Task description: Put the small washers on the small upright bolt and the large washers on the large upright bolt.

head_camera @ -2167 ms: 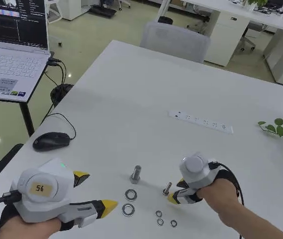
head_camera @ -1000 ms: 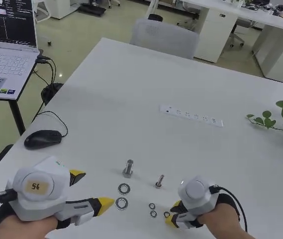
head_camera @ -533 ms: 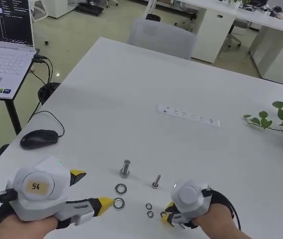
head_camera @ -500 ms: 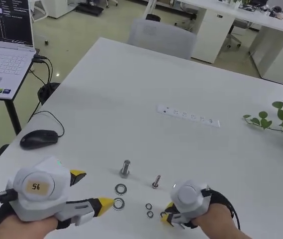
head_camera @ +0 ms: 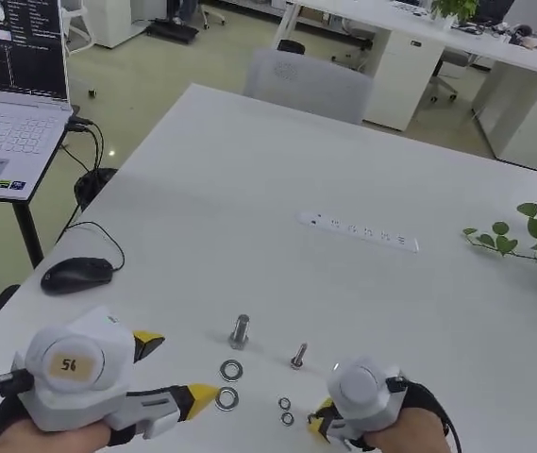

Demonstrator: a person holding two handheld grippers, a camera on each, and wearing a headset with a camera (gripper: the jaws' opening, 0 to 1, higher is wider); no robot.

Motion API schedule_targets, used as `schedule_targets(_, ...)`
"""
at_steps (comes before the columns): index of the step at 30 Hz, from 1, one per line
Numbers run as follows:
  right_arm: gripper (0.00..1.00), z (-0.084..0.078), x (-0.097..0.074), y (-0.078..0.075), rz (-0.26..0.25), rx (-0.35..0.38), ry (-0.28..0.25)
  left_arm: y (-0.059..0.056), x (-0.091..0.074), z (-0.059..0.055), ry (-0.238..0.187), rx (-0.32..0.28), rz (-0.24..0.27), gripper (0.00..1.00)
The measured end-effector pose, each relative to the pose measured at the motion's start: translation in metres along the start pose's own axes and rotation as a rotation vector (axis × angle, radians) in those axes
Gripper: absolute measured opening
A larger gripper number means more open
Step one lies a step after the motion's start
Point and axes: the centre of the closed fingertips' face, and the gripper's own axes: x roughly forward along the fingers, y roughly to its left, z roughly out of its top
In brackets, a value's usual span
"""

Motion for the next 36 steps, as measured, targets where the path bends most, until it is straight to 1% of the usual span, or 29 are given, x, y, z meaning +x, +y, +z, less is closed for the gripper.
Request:
schedule_targets(5, 0.13, -0.001, -0.001, 0.000, -0.004, 0.000, 0.007, 0.003, -0.002, -0.001, -0.001, -0.002, 0.006, 0.58)
schedule_targets(7, 0.13, 0.000, -0.003, 0.000, -0.003, 0.007, 0.002, 0.003, -0.002, -0.002, -0.001, -0.004, 0.007, 0.58)
schedule_targets(9, 0.13, 0.003, -0.006, -0.002, -0.003, 0.026, -0.013, 0.003, -0.003, -0.003, -0.001, -0.004, 0.008, 0.58)
schedule_targets(14, 0.13, 0.007, -0.011, -0.007, -0.013, 0.024, -0.022, 0.002, -0.003, -0.006, 0.003, -0.008, 0.009, 0.58)
schedule_targets(16, 0.13, 0.010, -0.014, -0.012, -0.022, 0.021, -0.029, 0.002, -0.004, -0.006, 0.003, -0.010, 0.009, 0.58)
schedule_targets(22, 0.13, 0.030, -0.030, -0.028, -0.058, 0.012, -0.073, 0.002, -0.005, -0.007, 0.005, -0.011, 0.012, 0.58)
schedule_targets(25, 0.13, 0.038, -0.036, -0.034, -0.073, 0.007, -0.087, 0.002, -0.005, -0.006, 0.003, -0.010, 0.012, 0.58)
schedule_targets(29, 0.13, 0.047, -0.040, -0.042, -0.083, 0.005, -0.101, 0.002, -0.005, -0.006, 0.005, -0.004, 0.013, 0.58)
schedule_targets(36, 0.13, 0.059, -0.044, -0.050, -0.090, -0.018, -0.106, 0.001, -0.005, -0.006, 0.004, -0.003, 0.011, 0.58)
